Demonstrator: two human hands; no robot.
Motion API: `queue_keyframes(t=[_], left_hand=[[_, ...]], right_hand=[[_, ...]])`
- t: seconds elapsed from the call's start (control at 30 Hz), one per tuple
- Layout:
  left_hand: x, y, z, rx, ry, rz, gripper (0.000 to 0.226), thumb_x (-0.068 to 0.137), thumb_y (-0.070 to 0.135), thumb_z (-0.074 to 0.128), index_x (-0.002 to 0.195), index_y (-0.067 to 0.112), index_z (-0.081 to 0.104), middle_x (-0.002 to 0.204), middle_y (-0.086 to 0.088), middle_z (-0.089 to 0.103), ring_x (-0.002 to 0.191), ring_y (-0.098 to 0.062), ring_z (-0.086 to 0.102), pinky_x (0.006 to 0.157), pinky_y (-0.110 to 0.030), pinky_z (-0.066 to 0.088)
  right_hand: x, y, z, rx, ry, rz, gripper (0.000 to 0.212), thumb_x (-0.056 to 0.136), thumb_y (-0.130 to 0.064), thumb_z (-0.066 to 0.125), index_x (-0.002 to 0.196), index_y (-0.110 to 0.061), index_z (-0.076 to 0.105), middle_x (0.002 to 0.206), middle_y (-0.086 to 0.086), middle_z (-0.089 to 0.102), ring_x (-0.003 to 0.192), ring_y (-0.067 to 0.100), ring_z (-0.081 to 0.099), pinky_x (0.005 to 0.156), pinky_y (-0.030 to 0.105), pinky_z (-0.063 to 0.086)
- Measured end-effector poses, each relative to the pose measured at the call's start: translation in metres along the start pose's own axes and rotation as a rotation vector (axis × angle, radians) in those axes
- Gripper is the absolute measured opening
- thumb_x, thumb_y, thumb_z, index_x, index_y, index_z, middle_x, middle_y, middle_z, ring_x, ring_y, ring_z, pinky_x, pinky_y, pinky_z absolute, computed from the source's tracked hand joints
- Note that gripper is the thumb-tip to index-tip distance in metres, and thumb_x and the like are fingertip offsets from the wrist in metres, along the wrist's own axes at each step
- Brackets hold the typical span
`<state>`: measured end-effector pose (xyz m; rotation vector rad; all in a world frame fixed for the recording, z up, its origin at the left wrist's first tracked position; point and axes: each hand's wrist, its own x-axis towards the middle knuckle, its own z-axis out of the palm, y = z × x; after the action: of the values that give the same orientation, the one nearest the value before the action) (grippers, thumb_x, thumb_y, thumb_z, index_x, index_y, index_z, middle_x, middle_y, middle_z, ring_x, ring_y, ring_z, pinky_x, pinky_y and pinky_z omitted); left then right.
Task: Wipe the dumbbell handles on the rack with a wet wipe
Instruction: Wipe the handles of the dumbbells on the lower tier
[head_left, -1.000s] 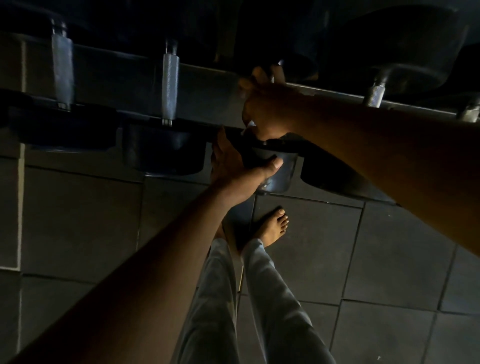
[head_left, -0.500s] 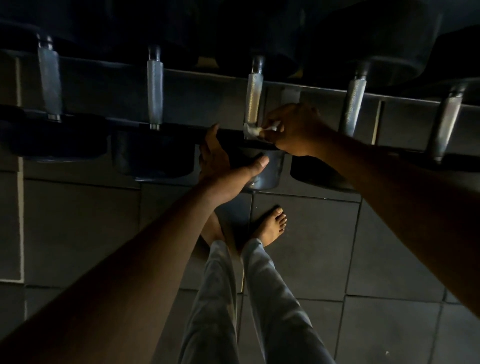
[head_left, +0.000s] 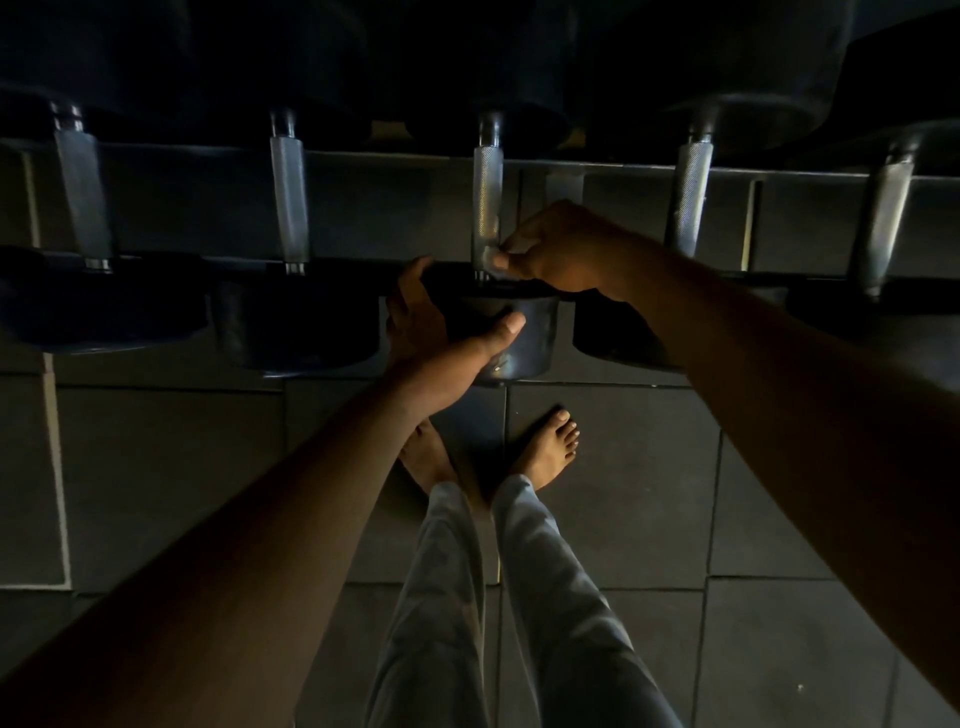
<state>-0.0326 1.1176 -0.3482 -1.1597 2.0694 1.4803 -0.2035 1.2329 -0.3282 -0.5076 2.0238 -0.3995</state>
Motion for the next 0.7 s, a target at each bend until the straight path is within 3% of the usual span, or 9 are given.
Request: queue_keyframes(t=[0.1,0.2,0.27,0.43,0.57,0.7], left_hand=[[0.001,-0.001,0.000,0.013,0.009,0.008,0.119,0.074,0.053,0.093,0.164,0.038,0.016,0.168,-0.001,0.023,0.153,-0.029,0.030,0.101,-0.039,0.040],[0.000,-0.002,0.002,0.016,0.022,0.021,0.118,0.074,0.052,0.093,0.163,0.037,0.019,0.167,-0.001,0.025,0.152,-0.028,0.031,0.099,-0.037,0.040],[0.001,-0.003,0.001,0.025,0.031,0.032,0.116,0.073,0.053,0.093,0.162,0.036,0.020,0.165,-0.001,0.026,0.151,-0.027,0.032,0.101,-0.037,0.040],[0.000,-0.002,0.000,0.029,0.002,0.028,0.114,0.075,0.053,0.093,0.162,0.036,0.022,0.165,0.001,0.025,0.151,-0.025,0.030,0.108,-0.042,0.042],[0.000,-0.002,0.000,0.029,0.014,0.040,0.112,0.075,0.052,0.093,0.161,0.034,0.023,0.164,0.001,0.025,0.150,-0.024,0.031,0.105,-0.039,0.042],[-0.001,-0.002,0.000,0.021,0.020,0.041,0.109,0.075,0.052,0.093,0.159,0.035,0.026,0.163,0.002,0.026,0.149,-0.023,0.033,0.105,-0.039,0.043]], right_hand=[[0.014,0.002,0.005,0.069,0.061,0.063,0.031,0.092,-0.032,0.076,0.115,-0.010,0.075,0.113,0.009,0.073,0.109,0.024,0.068,0.101,0.043,0.054],[0.025,0.008,0.003,0.093,0.026,0.121,0.030,0.092,-0.011,0.074,0.121,-0.015,0.074,0.119,0.006,0.071,0.112,0.022,0.066,0.103,0.040,0.053],[0.033,0.012,0.002,0.120,0.012,0.129,0.031,0.092,-0.008,0.071,0.121,-0.018,0.073,0.119,0.006,0.070,0.110,0.022,0.066,0.101,0.039,0.055],[0.048,0.018,0.005,0.147,-0.011,0.117,0.019,0.096,-0.013,0.069,0.107,-0.029,0.072,0.103,-0.002,0.069,0.094,0.012,0.065,0.072,0.024,0.051],[0.039,0.022,0.001,0.240,-0.020,0.085,0.028,0.091,-0.021,0.078,0.118,-0.023,0.072,0.103,-0.001,0.072,0.093,0.014,0.069,0.079,0.028,0.057],[0.017,0.019,-0.008,0.265,0.028,0.025,0.033,0.079,-0.034,0.087,0.106,-0.016,0.078,0.090,0.001,0.076,0.080,0.010,0.071,0.073,0.022,0.056]])
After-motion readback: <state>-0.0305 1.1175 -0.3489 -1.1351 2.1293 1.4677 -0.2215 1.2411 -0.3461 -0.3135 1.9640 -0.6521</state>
